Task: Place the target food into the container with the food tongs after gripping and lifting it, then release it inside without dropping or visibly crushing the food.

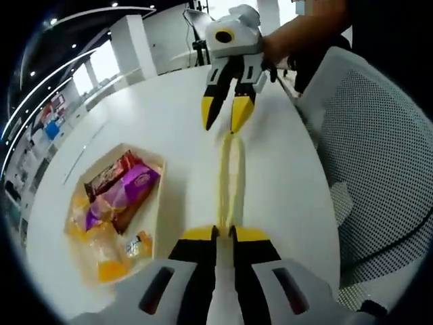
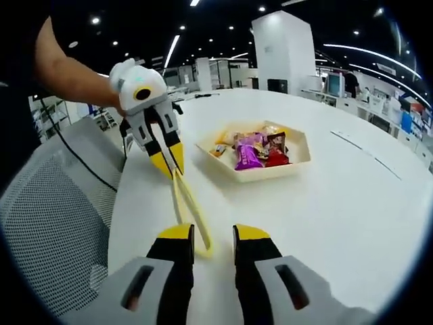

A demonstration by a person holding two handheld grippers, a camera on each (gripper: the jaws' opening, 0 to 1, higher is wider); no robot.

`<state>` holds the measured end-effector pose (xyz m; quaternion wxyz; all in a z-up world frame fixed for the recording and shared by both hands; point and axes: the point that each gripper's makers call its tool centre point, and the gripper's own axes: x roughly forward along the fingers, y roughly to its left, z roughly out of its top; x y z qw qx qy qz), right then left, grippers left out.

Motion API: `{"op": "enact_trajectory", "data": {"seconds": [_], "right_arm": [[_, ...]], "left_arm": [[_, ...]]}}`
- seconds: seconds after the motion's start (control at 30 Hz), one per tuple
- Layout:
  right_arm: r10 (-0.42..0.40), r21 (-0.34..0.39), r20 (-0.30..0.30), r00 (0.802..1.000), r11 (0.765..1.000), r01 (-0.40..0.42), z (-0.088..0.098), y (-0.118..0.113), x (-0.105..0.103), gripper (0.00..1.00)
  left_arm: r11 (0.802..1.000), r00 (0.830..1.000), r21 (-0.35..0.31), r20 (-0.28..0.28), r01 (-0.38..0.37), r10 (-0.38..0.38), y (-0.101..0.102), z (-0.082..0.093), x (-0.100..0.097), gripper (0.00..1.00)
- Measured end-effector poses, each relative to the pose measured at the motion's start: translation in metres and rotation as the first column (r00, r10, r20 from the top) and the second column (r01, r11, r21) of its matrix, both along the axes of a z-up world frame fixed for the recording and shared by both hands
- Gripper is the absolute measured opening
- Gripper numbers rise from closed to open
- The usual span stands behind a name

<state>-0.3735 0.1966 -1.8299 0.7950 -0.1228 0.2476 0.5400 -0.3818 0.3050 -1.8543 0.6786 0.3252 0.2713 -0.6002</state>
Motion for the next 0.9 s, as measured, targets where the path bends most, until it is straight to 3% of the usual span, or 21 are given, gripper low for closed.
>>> {"op": "enact_trajectory", "data": {"seconds": [0.07, 0.17, 0.33, 0.5, 0.6, 0.73, 0.9], "right_arm": [[0.002, -0.005, 0.002, 1.000, 1.000, -0.002, 0.000, -0.001, -0.002, 0.23], [-0.002, -0.001, 0.001, 1.000, 1.000, 0.002, 0.002, -0.002, -0.003, 0.24], [-0.031, 0.008, 0.001, 1.000, 0.999, 0.031, 0.006, -0.009, -0.001, 0.26], [-0.063, 0.014, -0.003, 0.998, 0.998, 0.063, 0.009, -0.020, -0.001, 0.27], [-0.087, 0.023, -0.001, 0.996, 0.996, 0.087, 0.014, -0.027, 0.000, 0.28], [-0.127, 0.042, 0.019, 0.992, 0.991, 0.126, 0.025, -0.039, 0.003, 0.30], [-0.176, 0.053, 0.037, 0.984, 0.983, 0.174, 0.036, -0.055, 0.012, 0.33]], "left_arm": [[1.000, 1.000, -0.013, -0.002, -0.007, 0.007, 0.000, 0.003, 0.001, 0.11], [1.000, 0.997, -0.005, 0.071, -0.014, 0.014, -0.001, 0.006, 0.011, 0.23], [0.999, 0.999, -0.037, 0.044, -0.027, 0.029, 0.000, 0.006, 0.003, 0.30], [0.992, 0.994, -0.063, 0.017, -0.109, 0.111, 0.009, 0.007, 0.002, 0.34], [0.986, 0.988, -0.074, 0.023, -0.151, 0.154, 0.016, 0.011, 0.004, 0.43], [0.963, 0.972, -0.131, -0.023, -0.235, 0.234, 0.021, 0.023, 0.004, 0.50], [0.914, 0.942, -0.230, -0.069, -0.335, 0.328, 0.035, 0.045, 0.008, 0.58]]}}
